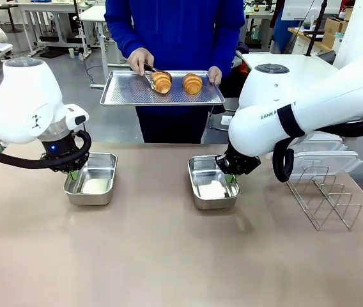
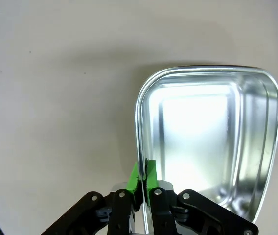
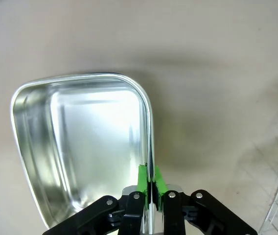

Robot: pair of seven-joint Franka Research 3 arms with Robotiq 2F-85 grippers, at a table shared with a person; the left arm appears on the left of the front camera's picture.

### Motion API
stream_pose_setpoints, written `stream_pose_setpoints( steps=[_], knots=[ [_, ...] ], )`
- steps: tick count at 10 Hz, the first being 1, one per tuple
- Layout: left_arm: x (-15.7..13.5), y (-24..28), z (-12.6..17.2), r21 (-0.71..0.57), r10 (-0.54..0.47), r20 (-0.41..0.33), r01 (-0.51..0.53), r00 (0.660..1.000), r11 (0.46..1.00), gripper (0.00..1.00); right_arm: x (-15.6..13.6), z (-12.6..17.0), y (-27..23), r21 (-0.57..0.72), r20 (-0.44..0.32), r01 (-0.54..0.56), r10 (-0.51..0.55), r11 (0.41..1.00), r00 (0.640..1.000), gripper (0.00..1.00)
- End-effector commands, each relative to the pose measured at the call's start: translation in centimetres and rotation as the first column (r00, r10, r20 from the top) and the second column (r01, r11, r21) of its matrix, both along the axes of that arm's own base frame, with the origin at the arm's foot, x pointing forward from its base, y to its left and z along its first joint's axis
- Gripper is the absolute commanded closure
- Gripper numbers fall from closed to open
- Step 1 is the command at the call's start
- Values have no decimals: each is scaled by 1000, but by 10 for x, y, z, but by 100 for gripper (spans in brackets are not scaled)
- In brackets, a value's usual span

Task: Place the bread in airtight containers.
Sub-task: Lift both Airtight Container.

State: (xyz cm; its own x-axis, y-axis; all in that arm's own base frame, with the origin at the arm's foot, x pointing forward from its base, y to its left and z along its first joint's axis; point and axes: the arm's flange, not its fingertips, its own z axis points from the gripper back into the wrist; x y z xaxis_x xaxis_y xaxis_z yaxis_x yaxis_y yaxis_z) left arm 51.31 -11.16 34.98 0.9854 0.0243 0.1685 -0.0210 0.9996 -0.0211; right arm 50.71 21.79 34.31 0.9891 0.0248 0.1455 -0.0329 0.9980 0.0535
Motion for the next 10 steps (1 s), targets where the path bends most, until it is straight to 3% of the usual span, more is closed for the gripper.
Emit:
stream_pose_setpoints(
  steps=[1,3,6,9,10],
  knots=[
    [-4,0,43,-26,35,9,-35,999,999,100,-1,39,-6,-33,36,29,-28,999,999,100],
    [-7,-2,81,-53,23,-4,-23,1000,998,100,0,81,-18,-27,41,19,-17,999,999,100],
    [-15,-14,114,-117,-20,-21,17,1000,993,100,-4,119,-30,-10,44,33,-33,999,999,100],
    [-22,-12,124,-97,-24,1,24,1000,995,100,-9,125,-38,55,57,22,-25,998,998,100],
    [-17,-18,119,-96,-2,-8,1,1000,995,100,-7,123,-31,-21,60,55,-53,998,997,100]
  ],
)
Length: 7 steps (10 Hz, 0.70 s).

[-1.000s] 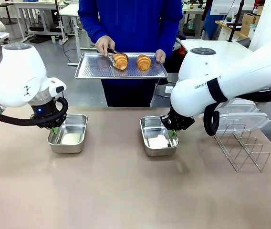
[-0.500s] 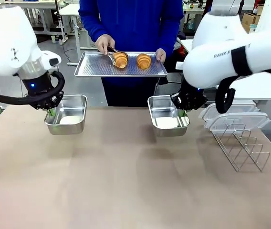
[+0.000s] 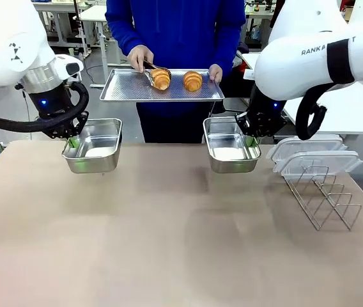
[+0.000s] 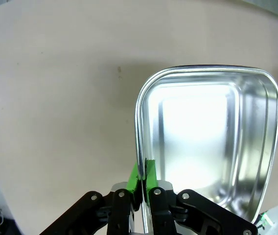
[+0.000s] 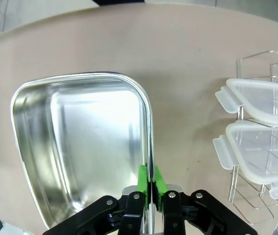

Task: Place the bread in airtight containers.
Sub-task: Lift both Airtight Container, then once an object is inside an Airtight Container , place the container in the center of the table.

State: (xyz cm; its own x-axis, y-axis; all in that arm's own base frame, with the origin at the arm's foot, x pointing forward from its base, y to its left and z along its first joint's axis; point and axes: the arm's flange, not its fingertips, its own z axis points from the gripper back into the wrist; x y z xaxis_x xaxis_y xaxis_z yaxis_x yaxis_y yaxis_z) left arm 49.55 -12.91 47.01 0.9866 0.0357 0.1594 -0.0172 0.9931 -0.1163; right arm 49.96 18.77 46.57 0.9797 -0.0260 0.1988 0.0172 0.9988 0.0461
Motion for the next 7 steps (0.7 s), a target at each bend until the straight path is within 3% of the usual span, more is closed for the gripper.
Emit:
stream_pose_setpoints(
  steps=[1,7],
  knots=[
    [1,0,-1,-1,3,-2,-3,1000,1000,100,0,0,0,-15,5,2,-2,1000,1000,100],
    [1,0,-1,-1,3,-2,-3,1000,1000,100,0,0,0,-15,5,2,-2,1000,1000,100]
  ],
)
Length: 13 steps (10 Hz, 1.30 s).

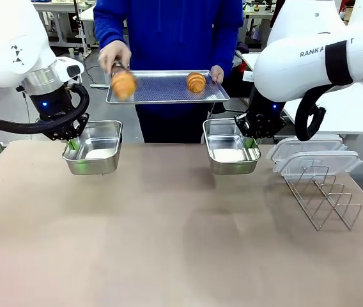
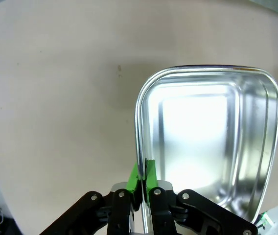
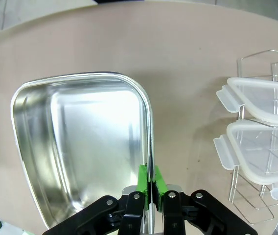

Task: Place the bread in airtight containers.
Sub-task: Once an object is inside an Airtight Container , place the container in the center of the table.

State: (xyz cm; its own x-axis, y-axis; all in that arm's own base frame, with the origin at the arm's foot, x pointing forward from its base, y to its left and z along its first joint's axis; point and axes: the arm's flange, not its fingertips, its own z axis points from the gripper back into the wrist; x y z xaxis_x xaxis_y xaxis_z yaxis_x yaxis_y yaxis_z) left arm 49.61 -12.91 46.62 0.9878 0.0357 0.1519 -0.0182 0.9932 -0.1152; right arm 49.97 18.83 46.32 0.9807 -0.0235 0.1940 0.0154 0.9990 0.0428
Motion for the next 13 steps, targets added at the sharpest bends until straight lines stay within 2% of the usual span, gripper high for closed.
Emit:
stream_pose_setpoints(
  steps=[1,13],
  knots=[
    [0,0,3,-2,3,5,-3,1000,1000,100,0,3,-1,-12,10,4,-4,1000,1000,100],
    [0,0,3,-2,3,5,-3,1000,1000,100,0,3,-1,-12,10,4,-4,1000,1000,100]
  ],
)
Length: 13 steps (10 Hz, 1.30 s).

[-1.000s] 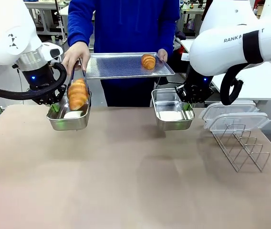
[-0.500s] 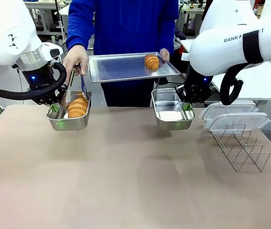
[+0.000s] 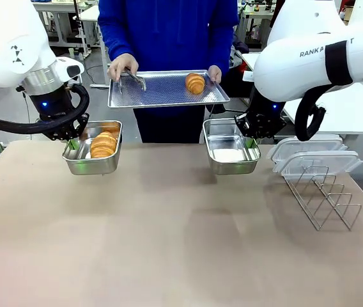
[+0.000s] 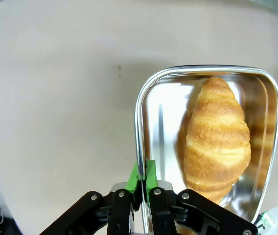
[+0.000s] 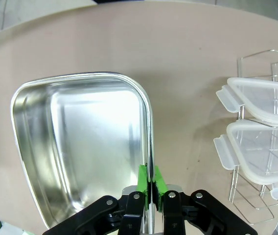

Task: Place the bread in airtight containers.
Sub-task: Once an object is inside an Airtight Container , place the container in the center of the table.

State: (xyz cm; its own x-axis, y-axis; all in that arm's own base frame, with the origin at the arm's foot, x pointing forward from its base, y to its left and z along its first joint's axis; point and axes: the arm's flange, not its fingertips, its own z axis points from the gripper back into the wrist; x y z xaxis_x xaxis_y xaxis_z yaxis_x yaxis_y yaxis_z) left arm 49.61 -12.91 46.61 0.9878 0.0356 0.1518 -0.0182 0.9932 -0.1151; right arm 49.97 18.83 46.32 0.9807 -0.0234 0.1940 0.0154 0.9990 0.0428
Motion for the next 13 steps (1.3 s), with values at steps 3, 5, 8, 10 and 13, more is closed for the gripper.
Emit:
stream_pose_setpoints(
  steps=[3,5,8,10,13],
  knots=[
    [0,0,3,-2,3,5,-3,1000,1000,100,0,3,-1,-12,10,4,-4,1000,1000,100],
    [0,0,3,-2,3,5,-3,1000,1000,100,0,3,-1,-12,10,4,-4,1000,1000,100],
    [6,15,-15,-6,2,-2,-2,1000,1000,95,0,3,-1,-12,10,4,-4,1000,1000,100],
    [13,24,-38,-13,6,-6,-6,1000,1000,95,0,3,-1,-12,10,4,-4,1000,1000,100],
    [20,27,-82,-53,-5,5,5,1000,999,95,0,3,-1,-12,10,4,-4,1000,1000,100]
  ],
)
